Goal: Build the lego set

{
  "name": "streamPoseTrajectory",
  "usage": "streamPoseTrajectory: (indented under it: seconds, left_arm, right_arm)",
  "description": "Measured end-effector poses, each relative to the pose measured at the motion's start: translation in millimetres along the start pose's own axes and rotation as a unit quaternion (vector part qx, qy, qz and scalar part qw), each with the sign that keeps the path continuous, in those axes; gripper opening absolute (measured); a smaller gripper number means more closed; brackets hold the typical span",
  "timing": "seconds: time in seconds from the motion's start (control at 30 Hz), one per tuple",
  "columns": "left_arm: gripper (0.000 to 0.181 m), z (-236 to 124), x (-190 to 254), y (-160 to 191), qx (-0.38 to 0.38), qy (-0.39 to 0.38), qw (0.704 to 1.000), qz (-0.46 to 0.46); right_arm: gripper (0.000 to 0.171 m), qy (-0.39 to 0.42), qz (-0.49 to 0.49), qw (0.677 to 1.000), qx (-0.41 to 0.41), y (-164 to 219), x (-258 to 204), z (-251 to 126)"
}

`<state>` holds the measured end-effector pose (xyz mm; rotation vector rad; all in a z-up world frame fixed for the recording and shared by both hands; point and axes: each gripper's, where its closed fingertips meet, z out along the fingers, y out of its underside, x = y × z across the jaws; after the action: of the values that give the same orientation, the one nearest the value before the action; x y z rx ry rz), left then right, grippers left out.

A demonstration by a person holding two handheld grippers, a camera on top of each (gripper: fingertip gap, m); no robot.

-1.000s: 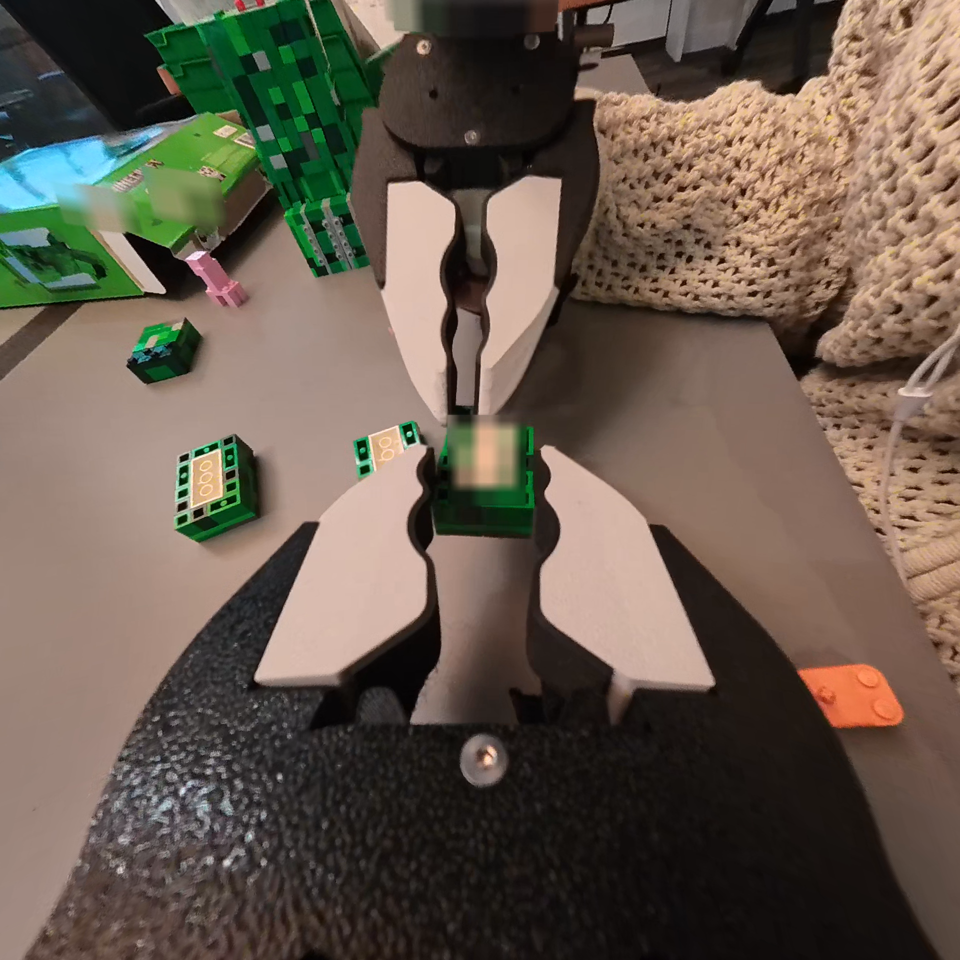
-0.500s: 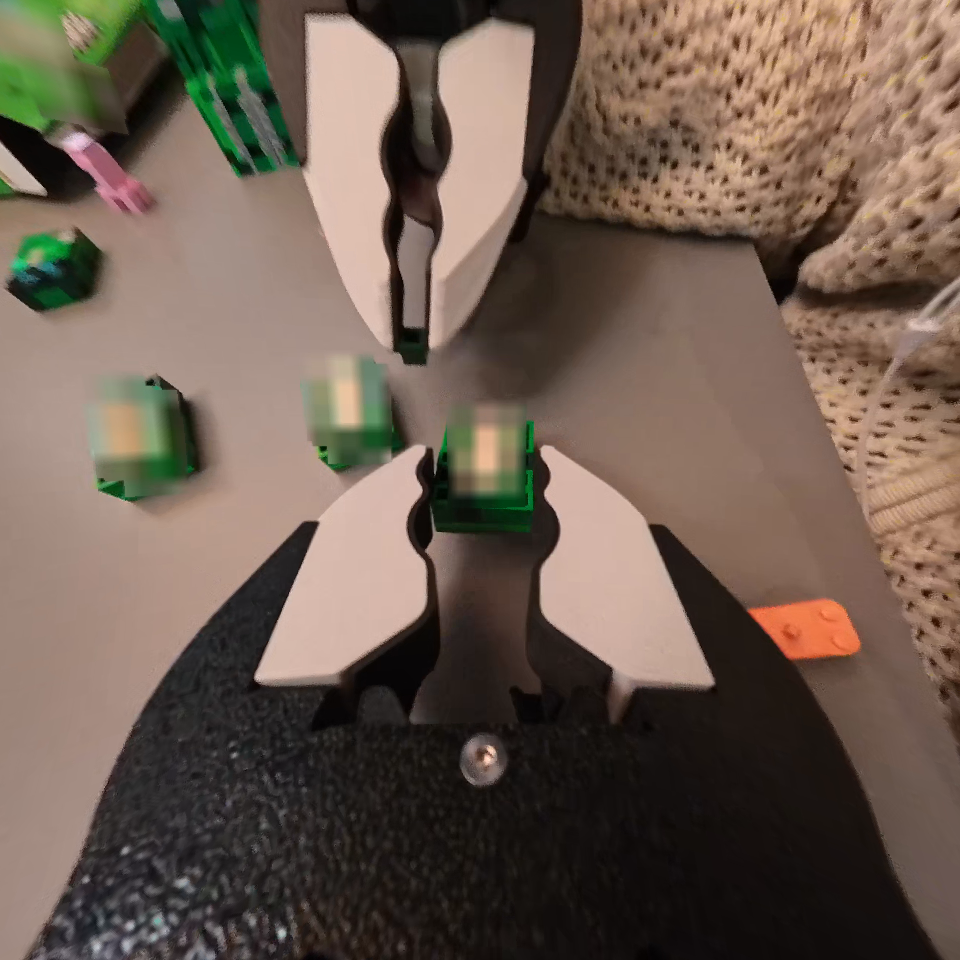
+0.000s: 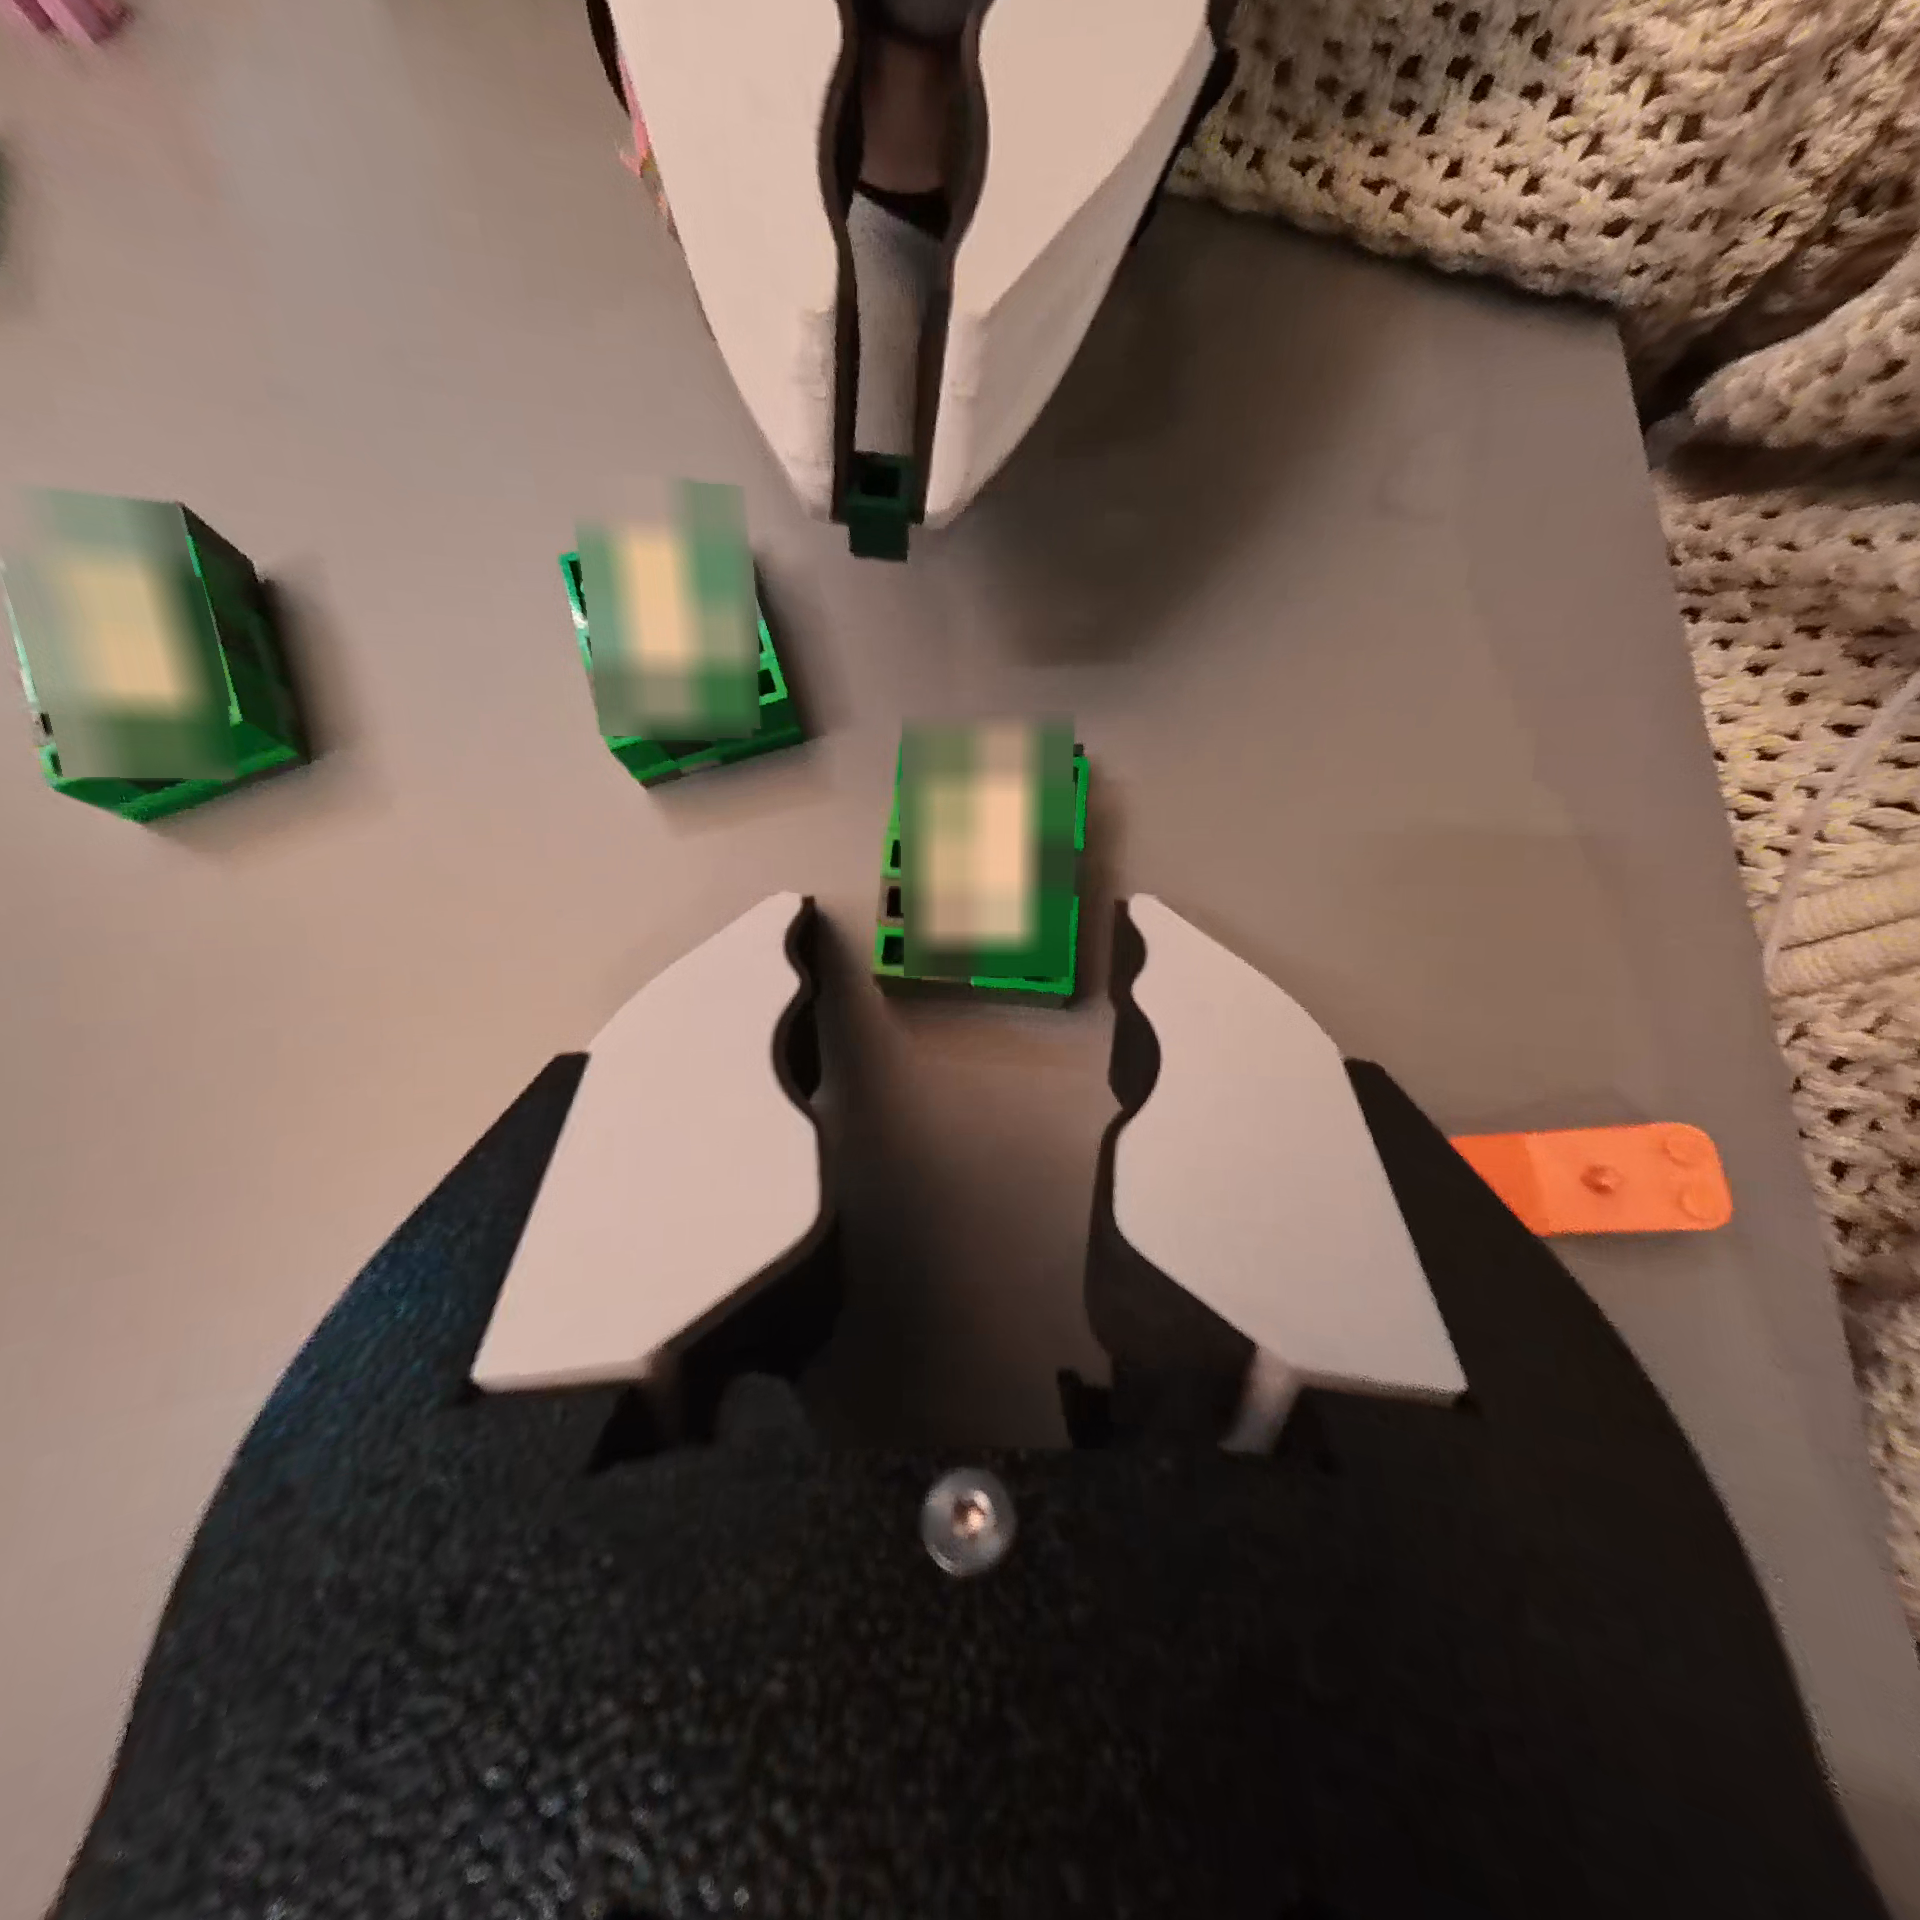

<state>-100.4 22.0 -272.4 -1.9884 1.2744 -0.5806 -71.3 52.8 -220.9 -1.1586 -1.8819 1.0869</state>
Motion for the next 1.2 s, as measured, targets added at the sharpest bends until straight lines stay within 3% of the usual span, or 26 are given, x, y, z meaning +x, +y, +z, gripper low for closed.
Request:
streamPoseTrajectory:
  seconds: [0.23, 0.53, 0.73, 1.2]
  left_arm:
    - [0.037, 0, -2, -3, 0.002, -0.003, 1.000, 0.002]
    - [0.036, -3, 0, -6, 0.012, -0.045, 0.998, 0.052]
    - [0.036, -13, -5, -26, 0.081, -0.084, 0.992, 0.046]
    - [0.036, -14, 5, -35, 0.103, -0.056, 0.993, 0.033]
  right_arm:
    - [0.007, -0.009, 0.006, 1.000, -0.002, 3, -2, 3]
    - [0.007, -0.019, 0.013, 1.000, 0.015, 7, -5, 1]
    - [0.007, 0.007, 0.034, 0.998, 0.048, -4, 1, -8]
    - [0.008, -0.017, 0.025, 0.999, 0.029, -15, -15, 11]
